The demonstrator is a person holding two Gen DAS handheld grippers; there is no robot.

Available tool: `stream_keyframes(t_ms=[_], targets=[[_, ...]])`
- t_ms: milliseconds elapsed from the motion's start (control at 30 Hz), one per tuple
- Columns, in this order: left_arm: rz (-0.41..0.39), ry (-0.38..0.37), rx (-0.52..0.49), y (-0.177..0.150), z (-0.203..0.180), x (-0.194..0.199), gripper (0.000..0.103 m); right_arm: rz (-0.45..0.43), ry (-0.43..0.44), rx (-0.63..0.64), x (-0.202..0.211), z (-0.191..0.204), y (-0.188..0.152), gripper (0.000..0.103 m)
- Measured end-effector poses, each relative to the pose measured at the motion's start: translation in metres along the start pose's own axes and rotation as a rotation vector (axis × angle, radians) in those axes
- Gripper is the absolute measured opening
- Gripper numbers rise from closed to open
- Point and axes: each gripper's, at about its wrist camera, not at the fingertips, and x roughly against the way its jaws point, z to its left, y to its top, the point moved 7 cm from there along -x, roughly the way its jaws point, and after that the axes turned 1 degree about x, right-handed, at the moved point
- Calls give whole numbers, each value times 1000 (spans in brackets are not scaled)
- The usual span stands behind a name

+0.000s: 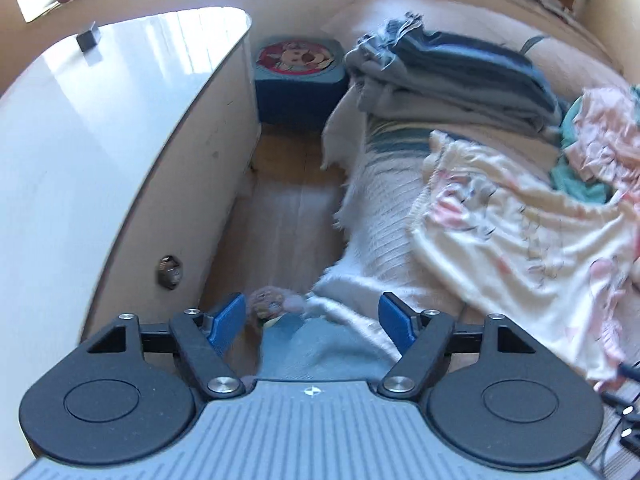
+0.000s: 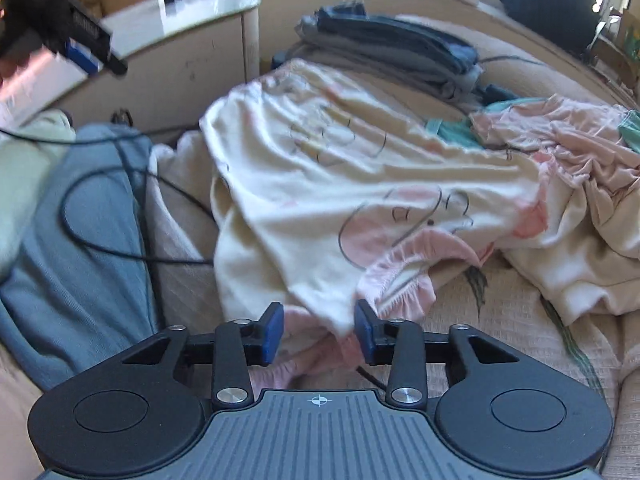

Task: Fold clothes
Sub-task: 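Pinch the pink trim with the right gripper while the left gripper nears the hem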

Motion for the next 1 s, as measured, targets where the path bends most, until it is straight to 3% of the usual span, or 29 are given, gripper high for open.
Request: stream_keyframes(t_ms=[133,200,267,433,500,767,867,1000], targets=[[-13,-146,16,11,-42,-19,72,41,-59,56,-8,1,-9,34],[-15,-216,60,22,-63,-36,72,54,-74,55,-14,-1,-12,21],[-6,-258,117,31,-75,-54,67,56,-76,47,-17,-3,-14,16],[59,-315,216,52,-87,-97,64,53,-45,-15,-16,-9,-15,9],[82,-296,254,56,-84,-113,60,46,-28,-55,-14,-12,-13,6],[120,-352,347,51,-71,-132,59,29,-1,-59,-9,-16,-4,5],[136,-310,331,47,-71,-142,47,24,15,-65,-8,-17,-2,4],[105,-313,309,50,-70,-131,14,20,80,-73,0,-16,1,4]])
